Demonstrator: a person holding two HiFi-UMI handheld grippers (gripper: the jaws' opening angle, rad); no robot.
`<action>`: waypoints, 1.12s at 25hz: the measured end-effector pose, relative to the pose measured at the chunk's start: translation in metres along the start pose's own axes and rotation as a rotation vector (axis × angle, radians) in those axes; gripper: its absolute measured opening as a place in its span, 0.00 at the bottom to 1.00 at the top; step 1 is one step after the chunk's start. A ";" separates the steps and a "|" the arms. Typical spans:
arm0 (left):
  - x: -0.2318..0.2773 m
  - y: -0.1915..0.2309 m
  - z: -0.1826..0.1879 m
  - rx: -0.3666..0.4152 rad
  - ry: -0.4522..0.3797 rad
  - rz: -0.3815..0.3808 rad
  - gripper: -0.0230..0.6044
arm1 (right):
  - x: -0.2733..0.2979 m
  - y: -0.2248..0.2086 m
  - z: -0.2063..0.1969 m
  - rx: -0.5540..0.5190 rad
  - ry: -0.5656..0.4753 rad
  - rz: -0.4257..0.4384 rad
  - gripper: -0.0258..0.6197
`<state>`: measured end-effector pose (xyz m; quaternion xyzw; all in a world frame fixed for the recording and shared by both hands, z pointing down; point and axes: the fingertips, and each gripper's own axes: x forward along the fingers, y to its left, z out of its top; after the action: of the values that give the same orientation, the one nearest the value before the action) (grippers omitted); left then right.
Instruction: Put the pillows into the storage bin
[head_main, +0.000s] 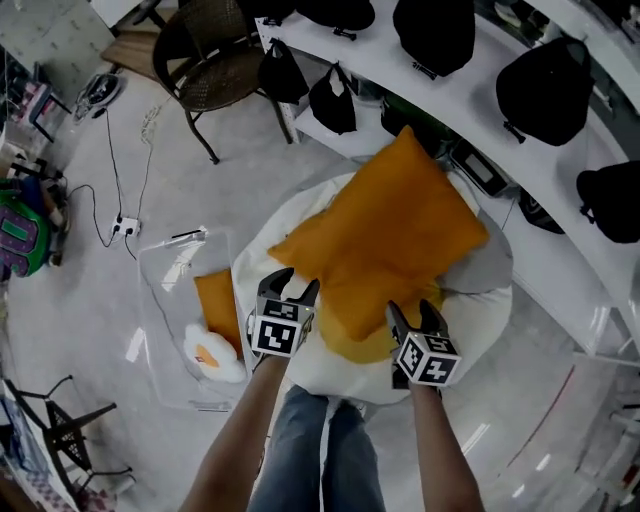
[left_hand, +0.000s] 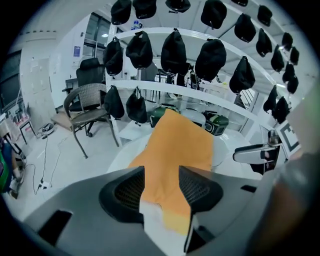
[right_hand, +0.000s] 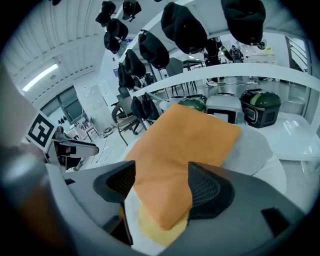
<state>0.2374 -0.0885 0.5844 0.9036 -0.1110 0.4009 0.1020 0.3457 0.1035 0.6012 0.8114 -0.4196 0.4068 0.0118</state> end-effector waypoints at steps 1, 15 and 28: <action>0.006 0.001 0.005 0.019 0.005 -0.009 0.39 | 0.001 -0.005 0.001 0.020 -0.008 -0.014 0.54; 0.118 0.022 0.037 0.252 0.055 -0.106 0.41 | 0.057 -0.067 -0.024 0.286 -0.061 -0.165 0.54; 0.210 0.031 0.033 0.341 0.077 -0.179 0.44 | 0.132 -0.118 -0.070 0.519 -0.106 -0.160 0.66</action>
<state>0.3891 -0.1523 0.7229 0.8982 0.0432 0.4373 -0.0131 0.4236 0.1159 0.7745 0.8378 -0.2360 0.4556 -0.1865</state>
